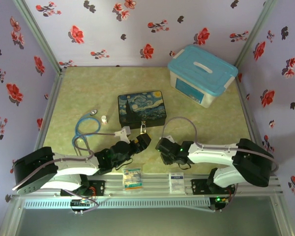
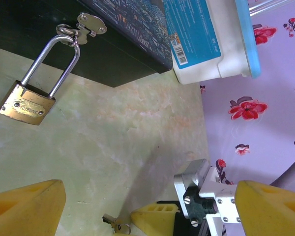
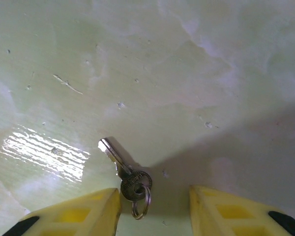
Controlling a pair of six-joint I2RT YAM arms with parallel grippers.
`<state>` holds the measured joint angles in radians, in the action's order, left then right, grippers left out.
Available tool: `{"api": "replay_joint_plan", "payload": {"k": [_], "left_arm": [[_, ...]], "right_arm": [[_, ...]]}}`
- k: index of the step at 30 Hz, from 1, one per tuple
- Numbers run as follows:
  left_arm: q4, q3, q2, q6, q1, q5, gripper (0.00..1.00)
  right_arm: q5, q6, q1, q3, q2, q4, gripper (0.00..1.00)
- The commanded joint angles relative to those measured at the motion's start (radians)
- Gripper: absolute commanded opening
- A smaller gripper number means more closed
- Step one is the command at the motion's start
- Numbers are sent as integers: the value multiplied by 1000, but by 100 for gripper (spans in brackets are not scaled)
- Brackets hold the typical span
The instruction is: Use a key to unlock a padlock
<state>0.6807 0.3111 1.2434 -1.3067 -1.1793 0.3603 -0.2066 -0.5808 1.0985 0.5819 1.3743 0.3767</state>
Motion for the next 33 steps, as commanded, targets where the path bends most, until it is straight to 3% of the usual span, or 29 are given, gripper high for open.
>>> {"api": "replay_joint_plan", "payload": {"k": [1,6,12,15,21,25,29,33], "left_arm": [[25,-7,-3,20,-8,31,89],[45,-7,9,13,-8,33,89],[49,-47,8,10,-7,47,90],[37,-48,5,18,-8,58,88],[-3,-18,6,68,-8,57,85],[31,-18,-19,201,-6,30,73],[29,-23,-123,313,20,-23,65],[-73,18,-222,404,37,-105,66]], "right_arm": [[78,15,15,-8,96,-252,37],[94,16,15,4,149,-281,29],[120,-4,11,-34,149,-324,6],[131,-18,1,-81,87,-362,0],[183,-14,-38,-147,-67,-408,0],[282,-3,-90,-206,-215,-475,0],[375,23,-138,-219,-362,-472,0],[455,1,-196,-214,-452,-481,0]]}}
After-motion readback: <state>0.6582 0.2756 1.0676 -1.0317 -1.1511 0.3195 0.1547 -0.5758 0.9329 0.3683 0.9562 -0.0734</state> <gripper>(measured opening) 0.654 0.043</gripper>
